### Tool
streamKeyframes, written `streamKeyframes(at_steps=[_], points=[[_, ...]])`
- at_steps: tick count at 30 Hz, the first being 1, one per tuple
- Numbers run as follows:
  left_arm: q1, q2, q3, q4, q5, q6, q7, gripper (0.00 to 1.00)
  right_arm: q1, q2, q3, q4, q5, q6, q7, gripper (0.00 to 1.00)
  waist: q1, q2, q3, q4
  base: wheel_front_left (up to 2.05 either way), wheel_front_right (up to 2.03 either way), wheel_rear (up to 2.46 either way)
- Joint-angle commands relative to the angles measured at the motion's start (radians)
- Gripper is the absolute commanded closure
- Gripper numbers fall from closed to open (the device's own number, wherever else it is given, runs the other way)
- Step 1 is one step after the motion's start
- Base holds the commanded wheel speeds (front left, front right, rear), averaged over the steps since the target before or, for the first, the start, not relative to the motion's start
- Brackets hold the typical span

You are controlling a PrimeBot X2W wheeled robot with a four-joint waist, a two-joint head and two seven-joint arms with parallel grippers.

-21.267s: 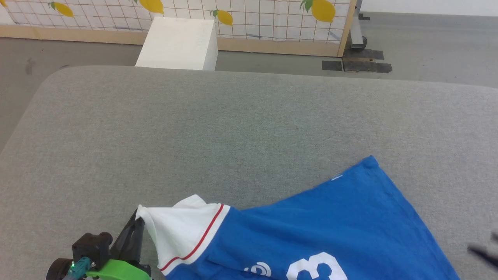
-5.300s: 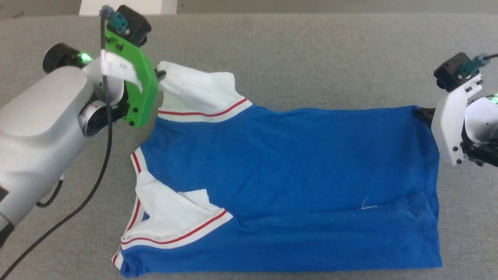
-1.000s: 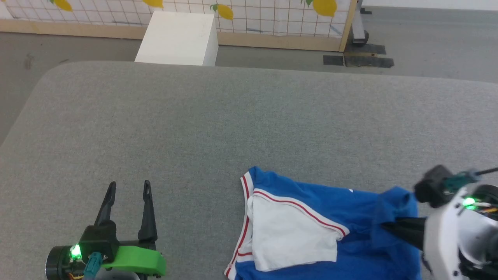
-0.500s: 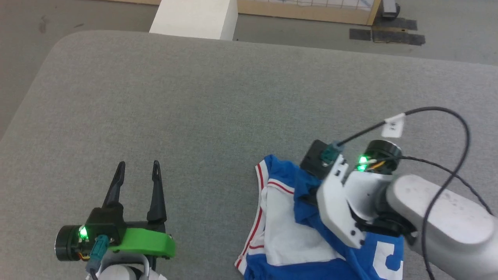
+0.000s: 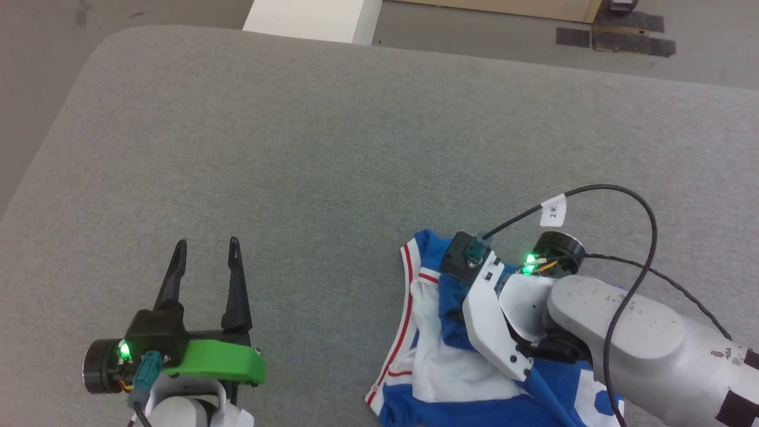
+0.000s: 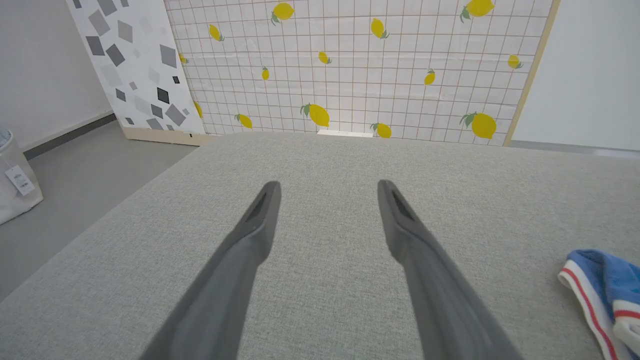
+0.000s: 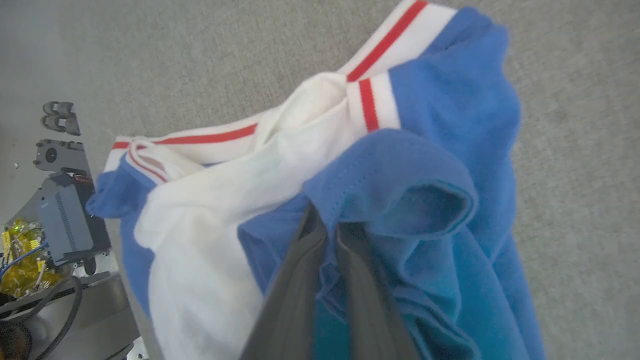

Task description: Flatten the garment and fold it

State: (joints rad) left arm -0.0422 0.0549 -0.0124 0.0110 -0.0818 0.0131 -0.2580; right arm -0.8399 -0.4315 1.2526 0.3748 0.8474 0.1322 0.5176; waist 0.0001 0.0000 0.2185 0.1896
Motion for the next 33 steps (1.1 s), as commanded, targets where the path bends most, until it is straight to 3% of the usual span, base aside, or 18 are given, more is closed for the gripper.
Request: streamKeyframes(at_steps=[1,2,10,16,22,26,29,33], points=[[-0.001,-0.005,0.005,0.002,0.008,0.004,-0.004,0.0,-0.017,0.0,0.007,0.004,0.001,-0.002,-0.033,0.62,-0.0001,0.0,-0.027,-0.024,0.0,0.0,0.0],[0.004,-0.005,0.01,0.004,0.013,0.001,-0.004,0.0,-0.026,-0.005,0.008,-0.002,0.004,-0.002,-0.058,0.0,-0.0001,0.0,-0.038,-0.032,0.0,0.0,0.0],[0.039,-0.004,0.051,0.0,0.037,-0.025,-0.004,0.0,-0.069,-0.099,-0.07,-0.085,-0.033,-0.002,-0.288,0.0,-0.0001,0.0,-0.115,-0.102,0.0,0.0,0.0],[0.058,-0.003,0.074,-0.007,0.048,-0.037,-0.004,0.0,-0.03,-0.123,-0.307,-0.035,-0.17,-0.002,-0.501,0.0,-0.0001,0.0,-0.148,-0.157,0.0,0.0,0.0],[0.065,-0.003,0.081,-0.007,0.05,-0.055,-0.004,0.0,0.106,-0.041,-0.627,0.049,-0.38,-0.002,-0.693,0.0,-0.0001,0.0,-0.17,-0.191,0.0,0.0,0.0],[0.07,-0.003,0.086,-0.007,0.051,-0.061,-0.004,0.0,0.23,0.042,-0.863,0.062,-0.497,-0.002,-0.754,0.0,-0.0001,0.0,-0.185,-0.202,0.0,0.0,0.0],[0.078,-0.003,0.09,-0.009,0.049,-0.063,-0.004,0.0,0.337,0.115,-1.033,0.018,-0.583,-0.002,-0.773,0.0,-0.0001,0.0,-0.195,-0.206,0.0,0.0,0.0],[0.086,-0.003,0.089,-0.01,0.045,-0.067,-0.004,0.0,0.479,0.201,-1.175,-0.091,-0.656,-0.002,-0.778,0.0,-0.0001,0.0,-0.202,-0.203,0.0,0.0,0.0]])
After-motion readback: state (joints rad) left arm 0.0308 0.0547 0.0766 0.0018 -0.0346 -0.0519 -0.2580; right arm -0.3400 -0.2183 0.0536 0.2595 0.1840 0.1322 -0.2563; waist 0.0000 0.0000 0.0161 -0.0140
